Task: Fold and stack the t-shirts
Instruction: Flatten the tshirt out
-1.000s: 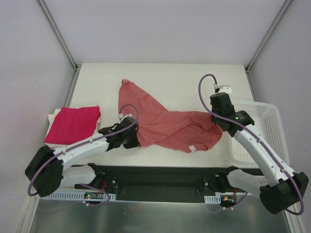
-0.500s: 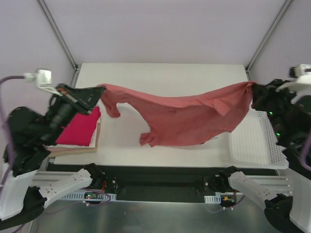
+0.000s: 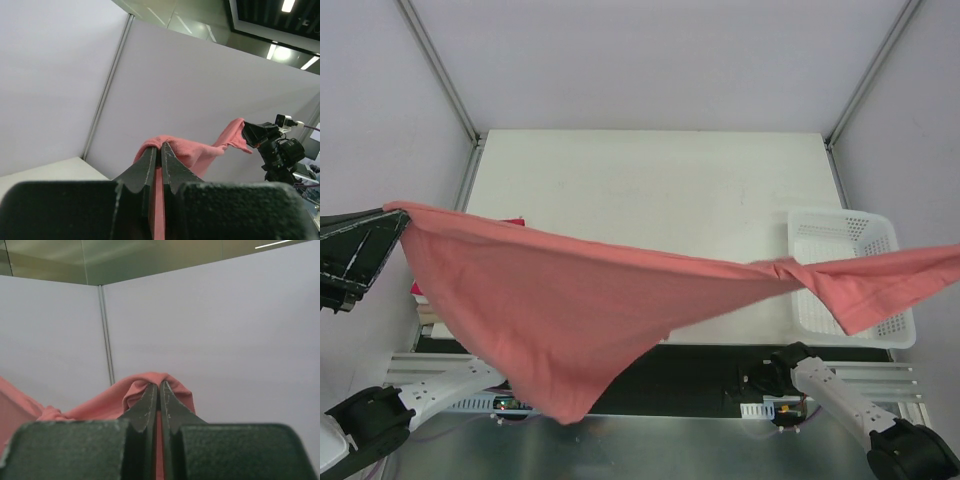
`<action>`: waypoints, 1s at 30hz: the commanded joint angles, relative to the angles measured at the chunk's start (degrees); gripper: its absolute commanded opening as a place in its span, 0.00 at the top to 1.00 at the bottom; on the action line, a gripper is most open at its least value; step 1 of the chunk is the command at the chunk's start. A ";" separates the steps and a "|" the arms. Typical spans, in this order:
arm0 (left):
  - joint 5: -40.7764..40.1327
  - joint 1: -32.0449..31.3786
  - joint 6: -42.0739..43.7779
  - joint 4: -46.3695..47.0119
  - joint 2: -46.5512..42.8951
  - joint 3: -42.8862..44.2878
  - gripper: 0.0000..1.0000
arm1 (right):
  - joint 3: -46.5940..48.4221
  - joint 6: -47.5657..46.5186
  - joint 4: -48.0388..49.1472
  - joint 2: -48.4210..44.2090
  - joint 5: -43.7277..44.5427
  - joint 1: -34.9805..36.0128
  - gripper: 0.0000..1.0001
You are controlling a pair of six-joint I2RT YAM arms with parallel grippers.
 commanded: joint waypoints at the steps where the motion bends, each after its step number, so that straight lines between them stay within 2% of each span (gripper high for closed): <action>1: 0.92 -0.70 1.51 0.29 2.10 0.53 1.00 | 2.10 -1.42 4.94 3.92 -1.74 -0.16 0.99; 6: -13.73 -0.70 5.89 0.02 4.99 -1.93 1.00 | 1.67 -6.50 6.25 11.03 7.04 -0.07 0.99; 7: -21.77 -0.62 6.95 0.11 5.69 -2.63 1.00 | 1.31 -7.48 6.51 12.44 8.54 0.01 0.99; 9: -30.16 -0.62 10.11 0.37 8.41 -5.53 1.00 | -1.66 -10.46 7.92 16.83 14.16 -0.07 0.99; 10: -39.77 -0.62 11.43 0.98 9.64 -6.50 1.00 | -3.42 -11.78 8.71 18.33 16.09 0.01 0.99; 13: -49.78 0.25 14.86 5.36 16.05 -12.73 1.00 | -12.38 -15.65 15.80 23.95 26.36 -0.33 0.99; 14: -47.80 1.83 14.09 5.82 17.20 -16.49 1.00 | -14.58 -16.01 17.31 26.49 27.18 -0.68 0.99; 15: -43.51 9.67 12.08 5.74 18.52 -18.26 1.00 | -16.95 -16.01 18.55 27.91 27.27 -1.21 0.99; 16: -37.73 14.45 9.27 5.56 20.79 -20.46 1.00 | -20.45 -14.62 19.60 29.23 26.84 -2.69 0.99; 17: -26.62 19.81 2.89 5.73 22.47 -25.00 1.00 | -22.40 -13.56 21.53 31.94 25.53 -3.58 0.99; 19: -19.51 28.34 0.90 8.10 29.73 -28.81 1.00 | -26.79 -10.50 24.25 36.85 23.16 -6.56 0.99; 21: -14.14 30.57 0.37 12.40 36.34 -31.64 1.00 | -28.13 -8.90 25.06 41.26 22.09 -8.33 0.99; 23: -10.79 33.04 -0.07 14.52 47.93 -30.25 1.00 | -28.75 -7.05 25.15 49.16 20.60 -10.26 0.99; 24: -8.08 33.74 -0.25 15.48 52.24 -28.58 1.00 | -28.58 -6.53 25.06 51.97 20.77 -10.62 0.99; 25: -7.27 34.27 -0.34 15.41 60.72 -24.13 1.00 | -28.49 -6.00 25.41 57.66 21.29 -10.97 0.99; 27: -4.90 35.68 -0.07 15.49 68.68 -19.36 1.00 | -25.16 -4.68 25.07 63.84 21.30 -11.41 0.99; 28: -4.80 36.03 -0.07 15.49 75.24 -17.16 1.00 | -23.49 -4.42 23.93 69.87 21.03 -11.93 0.99; 30: -2.08 37.00 0.19 15.41 80.56 -11.36 1.00 | -15.76 -3.45 20.77 75.27 20.86 -12.29 0.99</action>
